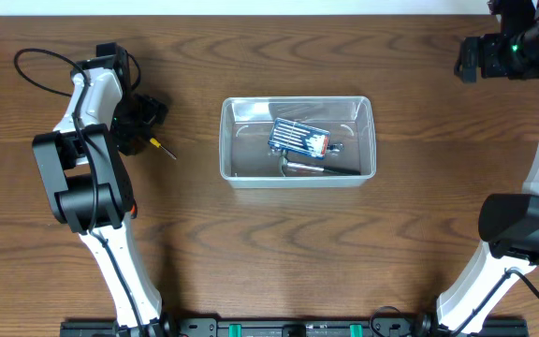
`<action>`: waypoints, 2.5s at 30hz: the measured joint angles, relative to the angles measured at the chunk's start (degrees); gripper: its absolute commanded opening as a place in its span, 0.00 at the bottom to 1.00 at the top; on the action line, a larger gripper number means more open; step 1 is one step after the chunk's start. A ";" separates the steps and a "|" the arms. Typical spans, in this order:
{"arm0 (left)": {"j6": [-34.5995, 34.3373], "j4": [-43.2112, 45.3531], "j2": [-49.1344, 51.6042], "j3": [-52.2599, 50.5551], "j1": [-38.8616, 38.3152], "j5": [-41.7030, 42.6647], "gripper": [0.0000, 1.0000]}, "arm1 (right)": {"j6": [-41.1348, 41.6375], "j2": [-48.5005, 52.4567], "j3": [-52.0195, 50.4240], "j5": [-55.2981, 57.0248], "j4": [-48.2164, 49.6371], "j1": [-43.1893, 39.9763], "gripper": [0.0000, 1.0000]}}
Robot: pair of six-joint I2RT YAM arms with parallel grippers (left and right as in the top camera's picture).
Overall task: Pack container
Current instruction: 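Move the left gripper to the black-yellow screwdriver and grasp it, then carry the screwdriver into the container and open the left gripper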
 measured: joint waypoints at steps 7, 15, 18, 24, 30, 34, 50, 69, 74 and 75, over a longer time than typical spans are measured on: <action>-0.28 -0.20 0.00 0.00 0.00 -0.02 0.68 | 0.00 0.00 0.00 0.02 -0.83 0.00 0.99; -0.37 -0.35 0.00 0.00 0.00 -0.02 0.51 | 0.00 0.00 0.00 0.04 -1.18 0.00 0.99; -0.44 -0.37 0.00 0.00 0.00 -0.02 0.41 | 0.00 0.00 0.00 0.04 -1.20 0.00 0.99; -0.37 -0.37 0.00 0.00 0.00 -0.04 0.28 | 0.00 0.00 0.00 0.15 -1.40 0.00 0.99; -0.44 -0.37 0.00 0.00 0.00 -0.04 0.14 | 0.00 0.00 0.00 0.15 -1.44 0.00 0.99; -0.46 -0.42 0.00 0.15 0.00 -0.17 0.06 | 0.00 0.00 0.00 0.15 -1.60 0.00 0.99; 23.41 -0.22 -15.54 0.33 -2.43 0.26 0.06 | 0.00 0.00 0.00 0.15 -1.64 0.00 0.99; 95.30 -2.43 -31.89 3.52 -34.47 19.54 0.06 | 0.00 0.00 0.00 0.17 -1.66 0.00 0.99; 100.39 -3.61 -26.56 3.48 -38.12 19.78 0.06 | 0.00 0.00 0.00 0.17 -1.66 0.00 0.99; 100.89 -3.72 -25.29 3.48 -38.51 19.82 0.06 | 0.00 0.00 0.00 0.17 -1.66 0.00 0.99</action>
